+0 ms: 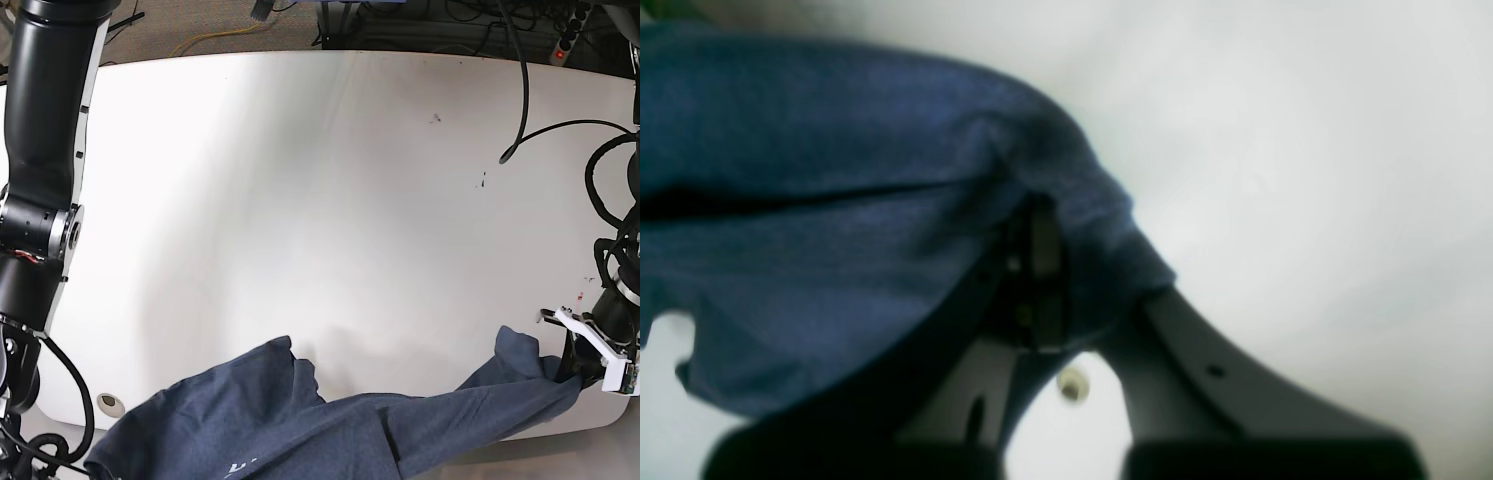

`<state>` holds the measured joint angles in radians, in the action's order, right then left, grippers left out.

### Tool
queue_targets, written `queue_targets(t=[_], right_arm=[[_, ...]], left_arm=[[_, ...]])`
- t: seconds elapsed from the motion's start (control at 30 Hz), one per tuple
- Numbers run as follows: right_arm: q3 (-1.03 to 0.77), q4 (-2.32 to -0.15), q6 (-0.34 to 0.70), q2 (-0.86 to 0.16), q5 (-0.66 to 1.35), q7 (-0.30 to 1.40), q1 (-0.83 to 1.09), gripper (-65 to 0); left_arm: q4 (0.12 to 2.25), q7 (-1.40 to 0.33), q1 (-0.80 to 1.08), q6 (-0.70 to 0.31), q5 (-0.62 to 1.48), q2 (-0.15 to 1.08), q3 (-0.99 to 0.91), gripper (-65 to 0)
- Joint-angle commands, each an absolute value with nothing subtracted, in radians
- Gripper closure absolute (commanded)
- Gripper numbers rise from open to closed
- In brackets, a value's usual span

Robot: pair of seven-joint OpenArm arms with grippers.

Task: Fold the T-shirt properly
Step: 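Spread the shirt by pulling the grippers apart and lay it down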

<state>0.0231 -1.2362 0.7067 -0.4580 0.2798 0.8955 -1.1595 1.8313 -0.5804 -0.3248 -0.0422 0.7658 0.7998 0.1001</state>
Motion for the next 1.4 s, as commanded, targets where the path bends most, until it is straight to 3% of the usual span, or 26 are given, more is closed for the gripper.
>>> queue_targets(t=[0.0, 0.4, 0.73, 1.03, 1.37], right_arm=[[-0.015, -1.257, 0.698, -0.472, 0.275, 0.894, -1.142, 0.0], [-0.3, -1.511, 0.698, -0.414, 0.277, 0.963, -0.662, 0.0], [-0.472, -1.55, 0.698, -0.32, 0.277, 0.961, -0.3, 0.0], [-0.561, -1.554, 0.698, -0.26, 0.277, 0.963, -0.113, 0.0], [-0.562, -1.612, 0.698, -0.257, 0.278, 0.964, 0.024, 0.0]], left_arm=[[1.847, -0.588, -0.311, -0.065, 0.773, 0.816, 0.082, -0.1], [1.877, -0.591, -0.022, -0.079, 0.688, 0.719, 0.09, 0.0], [1.879, -0.591, 0.209, -0.081, 0.622, 0.673, 0.084, 0.0], [1.879, -0.588, 0.351, -0.081, 0.624, 0.67, 0.082, 0.0], [1.905, -0.587, 0.512, -0.081, 0.625, 0.665, -0.067, 0.0]])
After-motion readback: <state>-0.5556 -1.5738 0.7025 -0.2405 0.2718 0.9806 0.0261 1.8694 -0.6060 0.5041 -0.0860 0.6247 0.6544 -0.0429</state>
